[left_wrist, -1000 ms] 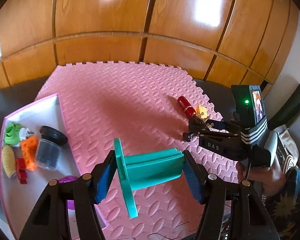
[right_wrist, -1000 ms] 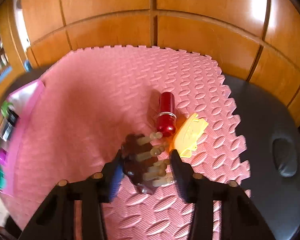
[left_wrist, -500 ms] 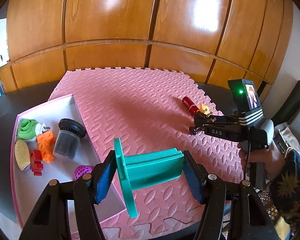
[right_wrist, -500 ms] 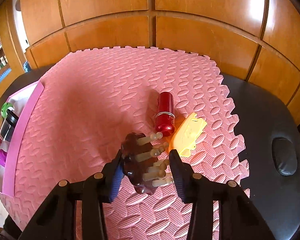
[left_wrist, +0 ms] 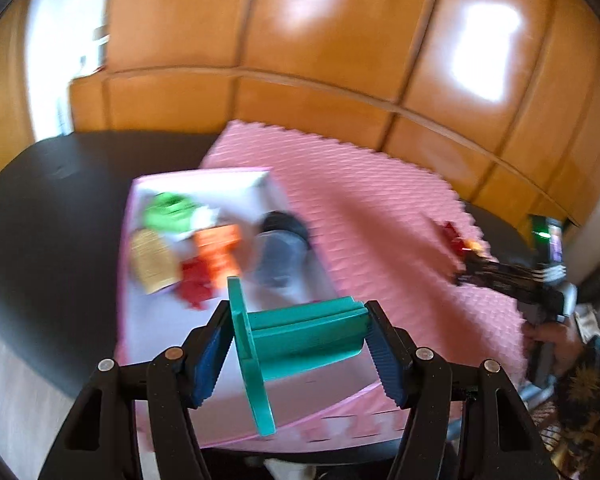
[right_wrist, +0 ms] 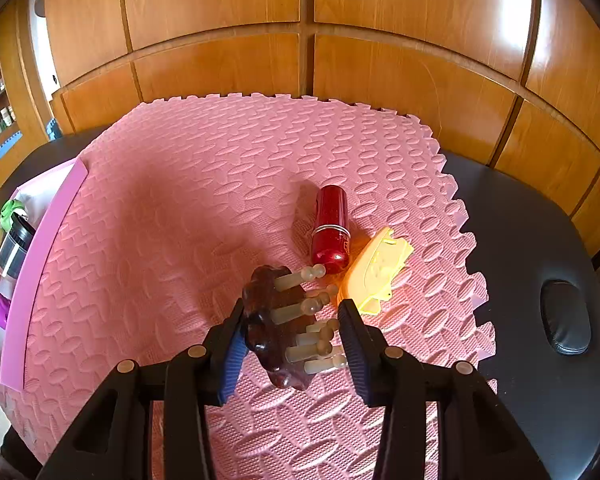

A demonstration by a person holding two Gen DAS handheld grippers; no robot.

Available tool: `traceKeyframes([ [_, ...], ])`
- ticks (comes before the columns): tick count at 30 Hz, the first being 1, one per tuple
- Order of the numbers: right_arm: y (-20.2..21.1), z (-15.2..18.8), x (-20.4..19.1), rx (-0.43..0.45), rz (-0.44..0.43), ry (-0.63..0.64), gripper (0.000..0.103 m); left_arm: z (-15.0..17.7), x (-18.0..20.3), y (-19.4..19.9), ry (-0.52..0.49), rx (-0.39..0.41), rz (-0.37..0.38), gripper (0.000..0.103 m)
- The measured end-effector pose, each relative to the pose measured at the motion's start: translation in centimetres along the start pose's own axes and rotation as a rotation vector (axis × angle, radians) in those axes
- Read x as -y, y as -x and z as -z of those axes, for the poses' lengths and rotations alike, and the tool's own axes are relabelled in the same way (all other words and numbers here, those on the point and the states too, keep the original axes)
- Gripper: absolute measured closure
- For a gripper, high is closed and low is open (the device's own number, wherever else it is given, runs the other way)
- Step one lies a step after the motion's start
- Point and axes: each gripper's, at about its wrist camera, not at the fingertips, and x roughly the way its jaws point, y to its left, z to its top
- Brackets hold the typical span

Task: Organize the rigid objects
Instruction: 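Carry the teal stand into the tray and open the left gripper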

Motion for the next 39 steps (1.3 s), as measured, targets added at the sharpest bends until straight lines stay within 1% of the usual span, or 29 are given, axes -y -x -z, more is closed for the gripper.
traceKeyframes([
  [3,0.0,0.0,0.0,0.0,0.0,0.0,0.059,0.6,-2.3,-0.4,0.034,-0.017,-0.056,0.038],
  [7,0.0,0.0,0.0,0.0,0.0,0.0,0.059,1.3,-3.7,-1.3,0.024,-0.04,-0.103,0.038],
  [14,0.1,0.1,0.1,-0.001,0.003,-0.002,0.059,1.5,-4.8,-3.8,-0.013,-0.084,-0.146,0.038],
  [19,0.1,0.0,0.1,-0.001,0.003,-0.001,0.059,1.3,-5.6,-5.5,-0.018,-0.11,-0.177,0.038],
  [24,0.1,0.0,0.1,0.0,0.004,-0.001,0.059,0.8,-5.5,-6.5,-0.04,-0.093,-0.189,0.037],
  [30,0.1,-0.1,0.1,0.001,0.008,0.003,0.059,0.3,-5.5,-8.2,-0.056,-0.093,-0.23,0.038],
  [34,0.1,-0.1,0.0,0.002,0.012,0.009,0.059,0.5,-5.5,-7.7,-0.04,-0.091,-0.197,0.032],
  [37,0.1,-0.2,0.1,0.003,0.014,0.011,0.059,0.8,-5.2,-6.7,-0.026,-0.072,-0.186,0.025],
  [38,0.1,-0.1,0.0,0.003,0.015,0.012,0.059,0.8,-5.1,-6.4,-0.019,-0.063,-0.193,0.019],
  [39,0.1,-0.1,-0.1,0.003,0.016,0.013,0.059,0.9,-5.2,-6.0,-0.007,-0.052,-0.196,0.018],
])
